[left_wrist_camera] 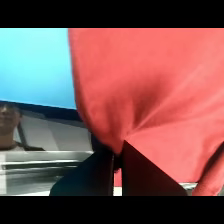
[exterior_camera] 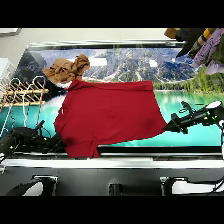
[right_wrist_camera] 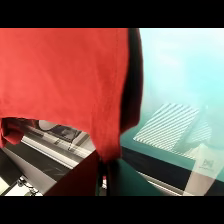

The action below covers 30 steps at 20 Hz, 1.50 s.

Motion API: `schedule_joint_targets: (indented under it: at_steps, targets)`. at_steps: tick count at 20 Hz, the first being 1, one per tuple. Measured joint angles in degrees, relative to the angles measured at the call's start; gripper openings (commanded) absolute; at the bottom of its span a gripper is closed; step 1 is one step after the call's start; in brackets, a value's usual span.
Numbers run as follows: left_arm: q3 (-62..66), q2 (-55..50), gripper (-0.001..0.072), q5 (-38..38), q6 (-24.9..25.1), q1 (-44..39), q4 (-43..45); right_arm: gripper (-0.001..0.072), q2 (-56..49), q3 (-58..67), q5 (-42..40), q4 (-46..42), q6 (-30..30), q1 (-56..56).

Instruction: Fold the clothes and pants, and hang the long-sleeved shirts on hangers.

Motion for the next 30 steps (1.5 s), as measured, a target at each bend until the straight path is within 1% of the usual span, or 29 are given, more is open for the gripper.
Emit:
schedule_joint_targets:
  at_steps: [4, 7, 10, 13, 16, 18, 20, 23, 25, 27, 29, 30]
  targets:
    - [1.6, 0.4, 0.0014, -0.5, -0.4, -0.3, -0.9, 0.0025, 3.1, 0.0, -1.2, 3.8, -3.0, 2.0]
    - [8.1, 1.1, 0.0014, -0.7, -0.9, -0.3, -2.7, 0.0025, 6.6, 1.8, -6.8, 6.3, -4.2, 8.4]
    - [22.4, 1.7, 0.0014, -0.3, -1.4, -0.3, -3.7, 0.0025, 10.3, 9.9, -13.9, 7.3, -2.7, 14.0]
    - [42.9, 2.4, 0.0015, 1.7, -1.9, -0.3, -3.8, 0.0025, 15.1, 23.3, -18.3, 6.3, -0.4, 16.5]
    - [63.4, 3.9, 0.0015, 3.6, -5.0, -0.3, -1.3, 0.0025, 22.3, 37.7, -20.1, 1.9, 2.9, 17.5]
    - [74.4, 6.0, 0.0015, 4.3, -8.9, -0.3, 2.3, 0.0025, 28.3, 45.0, -20.8, -2.0, 5.6, 17.7]
    - [81.6, 9.3, 0.0014, 4.7, -13.5, -0.3, 7.0, 0.0025, 34.8, 49.4, -21.7, -6.3, 9.0, 17.9]
    - [86.7, 14.8, 0.0014, 5.7, -20.3, -0.3, 15.9, 0.0025, 42.8, 52.3, -23.1, -12.5, 14.5, 17.9]
    - [88.1, 17.1, 0.0014, 7.3, -22.9, -0.3, 20.5, 0.0025, 45.6, 53.2, -23.9, -15.2, 17.7, 18.0]
    - [88.7, 17.9, 0.0014, 8.9, -24.3, -0.3, 23.4, 0.0025, 46.3, 53.6, -24.0, -16.7, 20.7, 18.0]
    - [88.3, 17.6, 0.0014, 10.5, -24.2, -0.3, 24.6, 0.0026, 45.1, 53.8, -22.8, -17.6, 23.8, 18.0]
    - [87.6, 16.9, 0.0015, 10.9, -23.2, -0.3, 24.6, 0.0026, 43.4, 53.9, -21.0, -17.9, 25.6, 18.0]
